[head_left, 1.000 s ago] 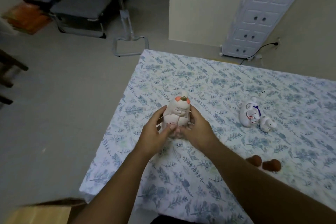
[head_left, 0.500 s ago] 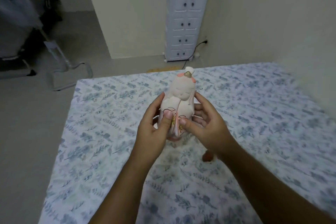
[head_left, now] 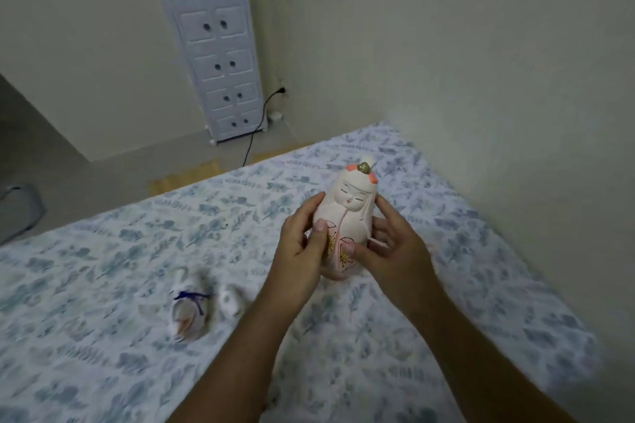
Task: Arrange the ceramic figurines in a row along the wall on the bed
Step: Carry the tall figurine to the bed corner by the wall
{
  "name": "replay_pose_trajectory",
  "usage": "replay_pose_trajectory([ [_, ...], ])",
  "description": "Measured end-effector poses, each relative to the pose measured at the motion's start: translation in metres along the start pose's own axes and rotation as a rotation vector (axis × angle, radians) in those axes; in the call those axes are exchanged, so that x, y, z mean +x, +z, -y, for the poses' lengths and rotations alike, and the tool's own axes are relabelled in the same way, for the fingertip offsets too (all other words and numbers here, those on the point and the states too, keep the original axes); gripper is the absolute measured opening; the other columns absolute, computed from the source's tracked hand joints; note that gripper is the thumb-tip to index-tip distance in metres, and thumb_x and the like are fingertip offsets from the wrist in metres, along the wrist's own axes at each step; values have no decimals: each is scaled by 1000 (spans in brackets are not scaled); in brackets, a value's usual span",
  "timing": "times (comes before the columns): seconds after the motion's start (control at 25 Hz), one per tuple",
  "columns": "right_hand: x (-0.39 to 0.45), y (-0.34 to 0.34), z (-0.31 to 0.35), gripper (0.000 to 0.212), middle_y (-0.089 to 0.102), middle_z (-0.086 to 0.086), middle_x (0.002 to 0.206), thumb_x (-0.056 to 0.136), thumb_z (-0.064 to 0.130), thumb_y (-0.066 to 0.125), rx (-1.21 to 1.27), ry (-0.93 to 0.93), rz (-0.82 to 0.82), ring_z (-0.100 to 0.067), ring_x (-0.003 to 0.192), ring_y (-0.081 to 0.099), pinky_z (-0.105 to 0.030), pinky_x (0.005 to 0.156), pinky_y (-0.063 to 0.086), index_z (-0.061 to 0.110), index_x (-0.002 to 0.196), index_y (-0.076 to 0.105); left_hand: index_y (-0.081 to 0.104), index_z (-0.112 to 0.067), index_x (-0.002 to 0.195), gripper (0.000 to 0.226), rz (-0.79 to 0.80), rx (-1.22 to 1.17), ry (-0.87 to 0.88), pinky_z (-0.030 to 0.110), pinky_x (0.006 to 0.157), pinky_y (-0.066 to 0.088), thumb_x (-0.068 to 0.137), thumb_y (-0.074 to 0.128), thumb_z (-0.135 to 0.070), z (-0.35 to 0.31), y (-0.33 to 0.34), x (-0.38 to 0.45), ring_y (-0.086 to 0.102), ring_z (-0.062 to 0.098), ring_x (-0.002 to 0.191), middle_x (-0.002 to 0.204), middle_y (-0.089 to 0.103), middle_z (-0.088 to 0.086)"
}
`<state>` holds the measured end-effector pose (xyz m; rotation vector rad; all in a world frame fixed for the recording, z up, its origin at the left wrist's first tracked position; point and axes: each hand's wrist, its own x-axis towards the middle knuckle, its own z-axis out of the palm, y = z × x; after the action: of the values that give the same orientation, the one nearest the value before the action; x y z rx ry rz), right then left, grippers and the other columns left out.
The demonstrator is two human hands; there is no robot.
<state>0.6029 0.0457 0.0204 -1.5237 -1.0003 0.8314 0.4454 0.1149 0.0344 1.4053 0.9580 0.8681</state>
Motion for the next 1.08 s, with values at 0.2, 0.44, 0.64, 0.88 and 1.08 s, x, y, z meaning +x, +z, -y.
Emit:
replay_pose_trajectory([
  [0.2, 96, -78, -55, 90, 75, 14, 115, 71, 13, 92, -37, 38, -139, 4, 104, 70, -17, 80, 59, 39, 146, 50, 49, -30, 148, 41, 79, -2, -86, 4, 88, 46, 108, 42, -23, 25, 101, 112, 50, -23, 114, 149, 49, -9],
  [0.44, 191, -124, -99, 73, 73, 15, 116, 70, 9, 93, 41, 7, -355, -1, 107, 70, -25, 84, 61, 45, 125, 60, 55, -22, 144, 39, 176, -2, -77, 8, 91, 47, 108, 39, -17, 46, 176, 230, 56, 2, 124, 144, 57, -3],
  [0.64, 230, -129, -122, 71, 72, 28, 104, 71, 3, 91, 53, -17, -542, 4, 104, 69, -18, 79, 59, 50, 112, 55, 60, -15, 138, 36, 226, 5, -36, 17, 92, 51, 107, 40, -12, 53, 203, 281, 61, 5, 116, 135, 63, 2],
  [0.88, 238, -124, -132, 70, 66, 13, 118, 73, 16, 90, 25, -27, -564, 7, 106, 66, -14, 77, 57, 33, 126, 49, 61, -22, 133, 33, 200, -11, -75, 27, 70, 54, 109, 38, -19, 61, 214, 294, 65, 16, 80, 103, 71, 3],
  [1.08, 237, -125, -132, 71, 64, 3, 127, 77, 17, 89, -22, -41, -529, 1, 115, 64, -26, 87, 61, 35, 130, 45, 62, -32, 125, 32, 142, -46, -72, 19, 86, 53, 109, 37, -20, 63, 220, 288, 64, -1, 105, 118, 67, -15],
])
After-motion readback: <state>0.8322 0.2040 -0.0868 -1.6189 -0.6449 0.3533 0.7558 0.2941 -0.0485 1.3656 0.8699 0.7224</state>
